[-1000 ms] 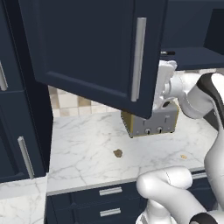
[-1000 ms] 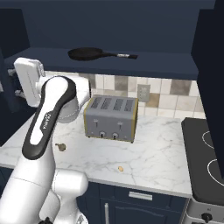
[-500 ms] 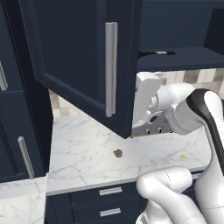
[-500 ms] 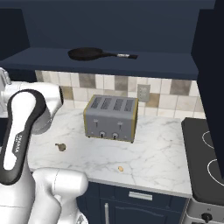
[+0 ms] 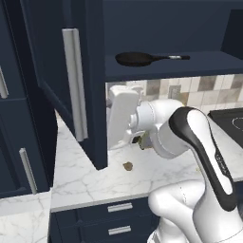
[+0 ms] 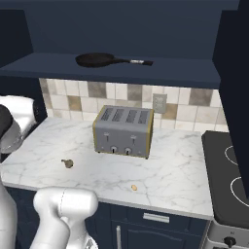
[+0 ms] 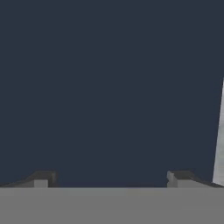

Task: Pick the pan from the cabinet and place it on the stove. Then turn on the stove burner for the pan.

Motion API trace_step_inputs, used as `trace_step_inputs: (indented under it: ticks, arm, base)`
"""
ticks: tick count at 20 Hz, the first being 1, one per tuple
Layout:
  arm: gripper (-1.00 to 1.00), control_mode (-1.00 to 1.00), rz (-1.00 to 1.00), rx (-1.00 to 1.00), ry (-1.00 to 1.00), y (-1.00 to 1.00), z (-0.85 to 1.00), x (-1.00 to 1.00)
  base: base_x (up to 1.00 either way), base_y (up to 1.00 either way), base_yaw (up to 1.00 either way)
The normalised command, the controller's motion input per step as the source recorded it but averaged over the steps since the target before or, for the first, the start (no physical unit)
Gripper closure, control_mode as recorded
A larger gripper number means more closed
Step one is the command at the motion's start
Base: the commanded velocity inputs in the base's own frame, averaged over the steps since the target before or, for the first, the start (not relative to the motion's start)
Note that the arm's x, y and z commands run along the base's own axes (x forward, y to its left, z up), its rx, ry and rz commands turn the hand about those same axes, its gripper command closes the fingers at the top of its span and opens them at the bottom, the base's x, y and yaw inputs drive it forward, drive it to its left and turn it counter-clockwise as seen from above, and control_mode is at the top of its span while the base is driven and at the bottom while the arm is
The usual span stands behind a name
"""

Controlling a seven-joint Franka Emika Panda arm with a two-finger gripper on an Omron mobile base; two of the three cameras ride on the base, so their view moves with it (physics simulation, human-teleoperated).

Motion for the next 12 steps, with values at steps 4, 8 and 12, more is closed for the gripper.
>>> trace_step_inputs:
  ticks: [4,8,12]
  arm:
    - [-1.0,-1.0,0.0,-0.02,0.05,0.67,-0.12,0.0]
    - [-1.0,-1.0,0.0,-0.07,0.05,0.65,-0.27,0.0]
    - [-1.0,-1.0,0.0,-0.08,0.03,0.37,-0.12,0.0]
  base:
    - [0.0,0.0,0.0]
    - [0.0,0.0,0.0]
    - [0.0,0.0,0.0]
